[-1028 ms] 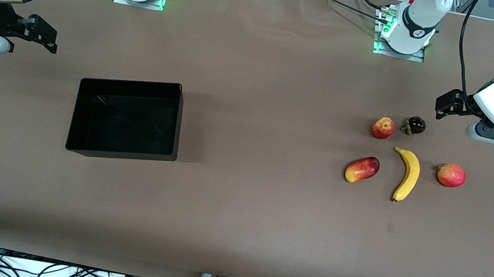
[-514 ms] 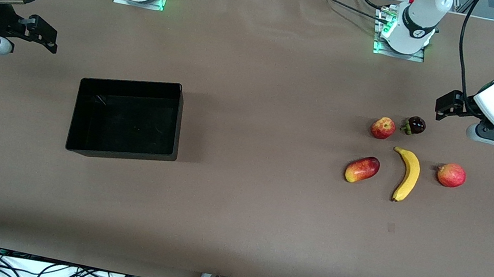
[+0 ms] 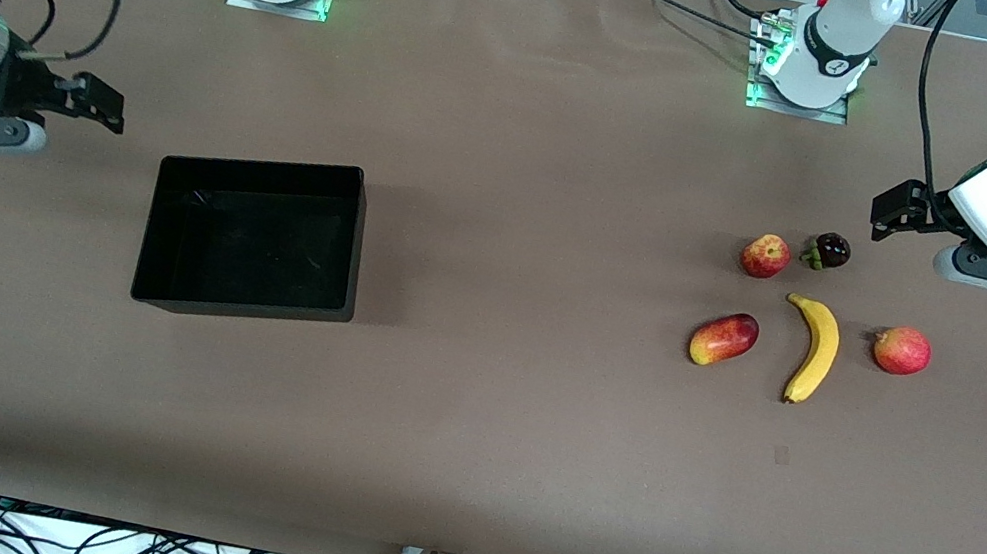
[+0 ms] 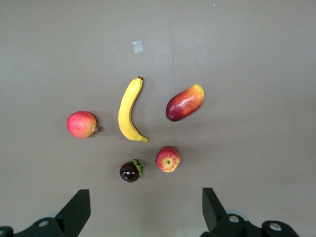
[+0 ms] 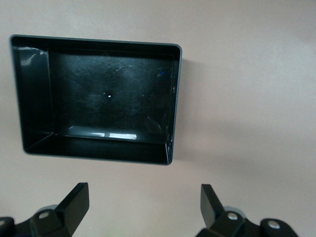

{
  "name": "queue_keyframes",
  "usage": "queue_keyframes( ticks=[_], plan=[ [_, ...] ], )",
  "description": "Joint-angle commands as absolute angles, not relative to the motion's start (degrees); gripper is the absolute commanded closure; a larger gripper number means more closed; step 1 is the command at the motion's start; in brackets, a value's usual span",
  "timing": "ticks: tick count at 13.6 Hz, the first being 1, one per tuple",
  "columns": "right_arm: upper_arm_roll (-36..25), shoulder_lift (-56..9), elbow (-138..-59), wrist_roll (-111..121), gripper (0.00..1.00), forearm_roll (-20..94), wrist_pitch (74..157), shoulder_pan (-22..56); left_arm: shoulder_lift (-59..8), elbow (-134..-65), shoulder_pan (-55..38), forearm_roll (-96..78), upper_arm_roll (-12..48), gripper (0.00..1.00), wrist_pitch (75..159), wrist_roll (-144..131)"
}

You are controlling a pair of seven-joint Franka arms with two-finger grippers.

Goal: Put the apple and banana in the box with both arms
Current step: 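Reach the right gripper down to the black box's rim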

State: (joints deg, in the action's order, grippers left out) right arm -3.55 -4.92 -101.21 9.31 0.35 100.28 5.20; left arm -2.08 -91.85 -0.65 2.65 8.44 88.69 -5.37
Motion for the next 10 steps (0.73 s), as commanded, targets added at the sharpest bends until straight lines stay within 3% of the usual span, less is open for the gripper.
queue_keyframes(
  ticks=[1,5,10],
  plan=[
    [-4.3,-5.09,-109.13,10.28,0.0,-0.44,108.86,4.57,-3.08,-89.65,-1.05,4.13,8.7,0.0,87.28,-5.89],
    [-6.58,-12.37,-117.07,10.19,0.0,0.0,125.91,4.57,-3.6,-89.12,-0.97,4.13,8.7,0.0,87.19,-5.89],
    [-7.12,-20.47,-117.95,10.28,0.0,0.09,135.07,4.57,-3.69,-89.03,-0.97,4.13,8.7,0.0,87.19,-5.89]
  ],
)
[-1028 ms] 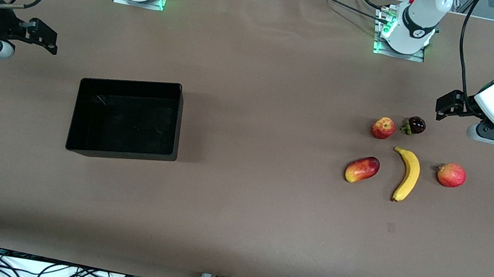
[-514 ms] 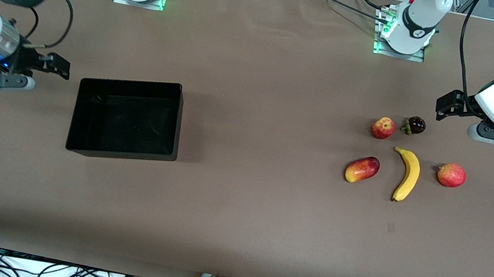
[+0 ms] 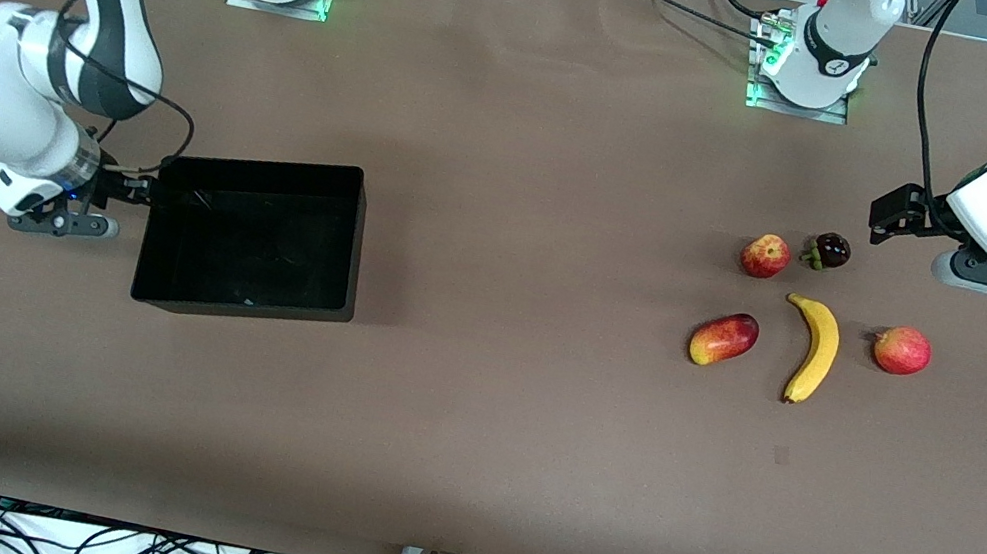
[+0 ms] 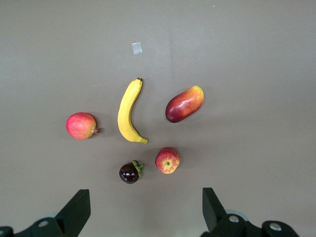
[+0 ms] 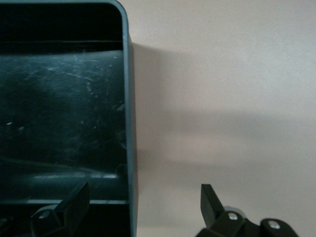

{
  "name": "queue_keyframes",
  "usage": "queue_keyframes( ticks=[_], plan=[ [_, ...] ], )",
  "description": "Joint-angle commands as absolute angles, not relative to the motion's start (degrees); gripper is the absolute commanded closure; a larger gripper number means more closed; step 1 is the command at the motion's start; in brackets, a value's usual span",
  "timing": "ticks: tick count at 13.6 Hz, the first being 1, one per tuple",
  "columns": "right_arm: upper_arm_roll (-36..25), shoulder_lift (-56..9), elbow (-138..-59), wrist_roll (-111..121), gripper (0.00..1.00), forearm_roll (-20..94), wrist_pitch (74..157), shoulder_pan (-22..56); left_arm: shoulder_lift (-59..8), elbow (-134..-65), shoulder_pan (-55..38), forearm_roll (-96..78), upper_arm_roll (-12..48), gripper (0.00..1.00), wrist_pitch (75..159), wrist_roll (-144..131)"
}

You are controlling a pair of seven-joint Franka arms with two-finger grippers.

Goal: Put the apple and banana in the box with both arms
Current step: 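Reach the right gripper down to the black box's rim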

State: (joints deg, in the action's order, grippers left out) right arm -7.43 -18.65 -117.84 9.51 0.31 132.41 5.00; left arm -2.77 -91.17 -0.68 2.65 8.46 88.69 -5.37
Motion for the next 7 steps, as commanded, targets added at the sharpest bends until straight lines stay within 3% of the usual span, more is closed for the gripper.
queue_keyframes(
  ticks=[1,3,5,7],
  plan=[
    [-7.12,-21.17,-118.21,10.28,0.01,0.09,135.35,4.48,-3.69,-89.03,-0.97,4.13,8.7,0.0,87.19,-5.89],
    [-7.12,-21.18,-119.53,10.2,0.15,0.17,135.53,4.57,-3.78,-88.95,-0.97,4.13,8.7,0.0,87.19,-5.89],
    [-7.12,-21.27,-120.14,10.2,0.37,0.35,135.35,4.48,-3.78,-88.86,-0.97,4.13,8.7,0.0,87.28,-5.71],
    [-7.12,-21.27,-120.41,10.11,0.76,0.53,135.09,4.48,-3.78,-88.95,-0.97,4.13,8.7,0.0,87.19,-5.71]
  ],
)
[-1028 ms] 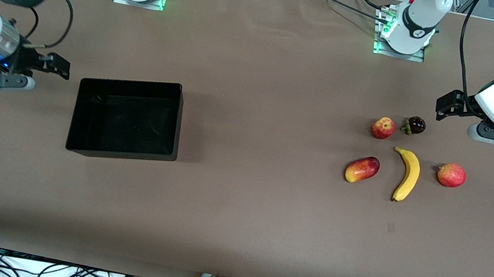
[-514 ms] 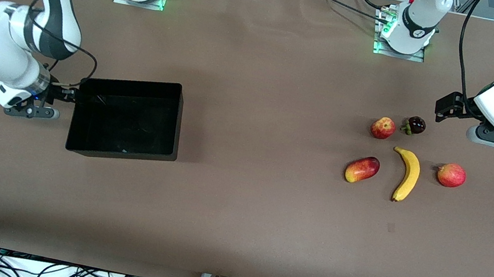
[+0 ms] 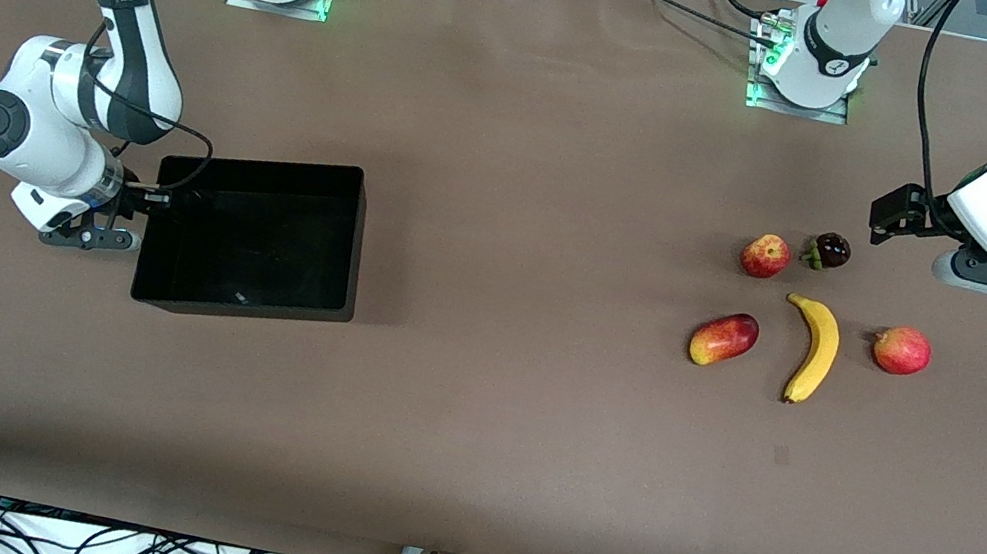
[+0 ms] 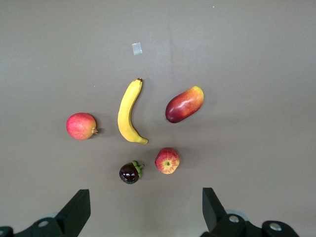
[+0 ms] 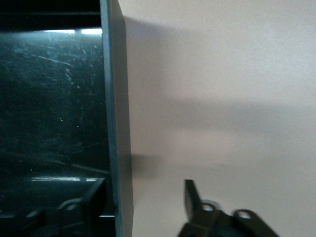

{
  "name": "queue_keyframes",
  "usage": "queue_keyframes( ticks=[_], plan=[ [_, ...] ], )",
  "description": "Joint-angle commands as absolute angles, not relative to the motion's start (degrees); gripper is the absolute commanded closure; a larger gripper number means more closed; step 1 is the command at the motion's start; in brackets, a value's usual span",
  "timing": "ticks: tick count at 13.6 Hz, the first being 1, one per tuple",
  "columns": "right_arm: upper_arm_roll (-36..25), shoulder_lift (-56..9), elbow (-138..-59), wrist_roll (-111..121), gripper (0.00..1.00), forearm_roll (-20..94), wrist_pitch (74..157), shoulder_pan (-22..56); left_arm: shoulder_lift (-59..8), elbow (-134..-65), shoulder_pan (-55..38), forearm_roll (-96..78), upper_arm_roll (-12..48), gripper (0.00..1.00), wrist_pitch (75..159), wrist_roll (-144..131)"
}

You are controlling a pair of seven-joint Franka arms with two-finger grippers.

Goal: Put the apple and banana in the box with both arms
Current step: 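Slide the black box with the right gripper toward the fruit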

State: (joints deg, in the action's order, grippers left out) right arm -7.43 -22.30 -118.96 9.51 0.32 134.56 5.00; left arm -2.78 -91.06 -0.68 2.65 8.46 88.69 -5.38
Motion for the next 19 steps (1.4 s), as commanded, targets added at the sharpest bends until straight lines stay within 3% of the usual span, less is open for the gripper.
queue_keyframes(
  ticks=[1,2,5,8,13,16,19],
  plan=[
    [-7.12,-21.27,-120.32,10.02,0.95,0.53,134.91,4.48,-3.69,-89.03,-1.05,4.13,8.88,0.0,87.01,-5.71],
    [-7.03,-21.27,-120.24,9.93,1.0,0.61,134.83,4.48,-3.69,-88.95,-1.4,4.13,10.18,0.0,85.62,-6.06],
    [-6.77,-20.83,-119.1,9.93,1.0,1.57,133.17,4.57,-3.78,-88.95,-1.41,5.45,10.81,0.0,85.34,-6.24],
    [-6.07,-20.66,-112.79,9.76,1.0,4.65,124.75,5.09,-3.69,-88.95,-1.41,5.45,10.72,0.0,85.34,-6.33],
    [1.65,-20.83,-103.11,0.65,1.0,8.52,116.64,7.28,-3.69,-88.95,-1.58,5.45,10.9,0.0,85.17,-6.33],
    [4.13,-22.58,-99.94,-13.05,1.0,8.53,117.07,15.26,-3.69,-88.95,-1.58,5.45,10.99,0.0,84.99,-6.24],
    [4.13,-28.98,-93.19,-25.8,1.0,8.53,117.51,25.81,-3.69,-88.95,-1.58,5.45,10.9,0.0,85.08,-6.24]
  ],
)
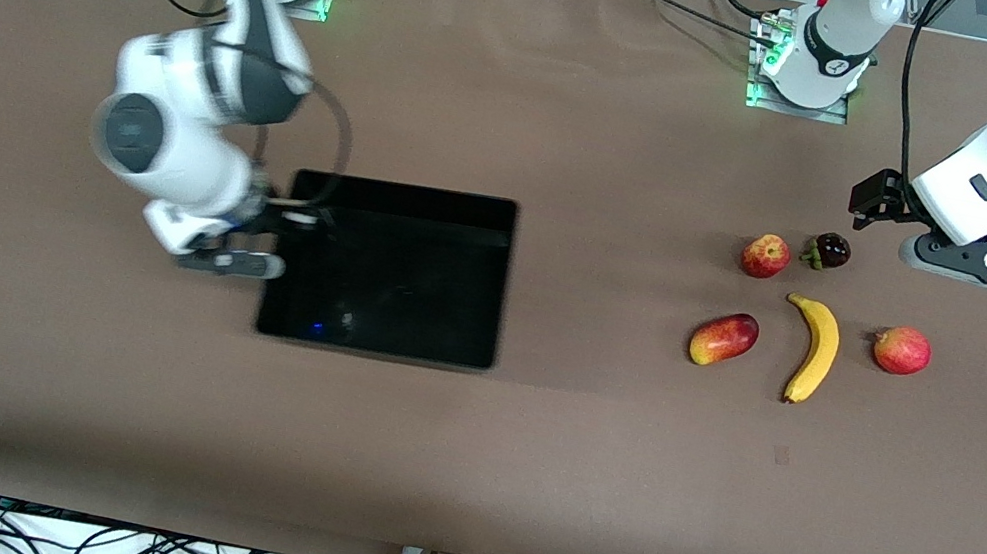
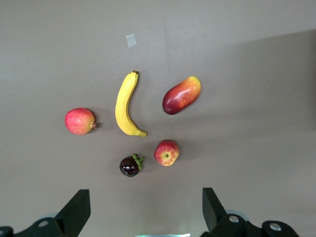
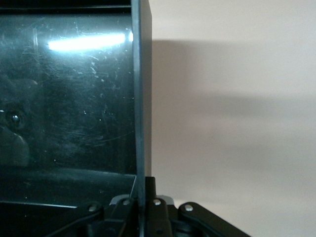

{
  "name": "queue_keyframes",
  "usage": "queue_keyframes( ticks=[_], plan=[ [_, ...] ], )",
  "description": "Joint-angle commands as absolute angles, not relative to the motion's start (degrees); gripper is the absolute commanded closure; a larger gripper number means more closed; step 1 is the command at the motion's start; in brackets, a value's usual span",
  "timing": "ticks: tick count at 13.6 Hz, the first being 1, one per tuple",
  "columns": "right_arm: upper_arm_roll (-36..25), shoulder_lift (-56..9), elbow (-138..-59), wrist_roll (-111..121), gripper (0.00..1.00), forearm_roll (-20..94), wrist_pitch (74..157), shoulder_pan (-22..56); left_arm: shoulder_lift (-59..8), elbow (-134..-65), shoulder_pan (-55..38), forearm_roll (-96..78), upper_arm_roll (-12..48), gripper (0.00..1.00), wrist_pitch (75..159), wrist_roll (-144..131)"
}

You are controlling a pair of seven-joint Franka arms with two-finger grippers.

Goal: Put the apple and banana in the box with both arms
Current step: 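Release the box with the right gripper while the left gripper reaches the apple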

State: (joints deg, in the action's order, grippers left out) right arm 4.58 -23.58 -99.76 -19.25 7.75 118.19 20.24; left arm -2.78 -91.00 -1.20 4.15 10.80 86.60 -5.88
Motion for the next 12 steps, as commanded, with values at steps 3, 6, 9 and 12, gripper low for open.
queue_keyframes(
  ticks=[3,6,9,12],
  plan=[
    [4.13,-35.23,-88.69,-32.24,1.0,8.44,120.3,32.77,-3.69,-88.95,-1.58,5.45,10.9,0.0,84.99,-6.15],
    [4.04,-38.23,-88.24,-34.36,1.0,8.35,126.29,35.94,-3.69,-89.03,-1.5,5.45,10.81,0.0,84.73,-5.89],
    [4.04,-38.67,-88.24,-34.1,1.0,7.91,126.56,36.12,-3.78,-89.21,-1.49,5.45,10.72,0.0,84.64,-5.98],
    [4.04,-39.64,-88.24,-34.28,1.0,7.56,126.74,36.73,-5.97,-89.3,-1.49,5.36,10.72,0.0,81.84,-6.07]
  ],
)
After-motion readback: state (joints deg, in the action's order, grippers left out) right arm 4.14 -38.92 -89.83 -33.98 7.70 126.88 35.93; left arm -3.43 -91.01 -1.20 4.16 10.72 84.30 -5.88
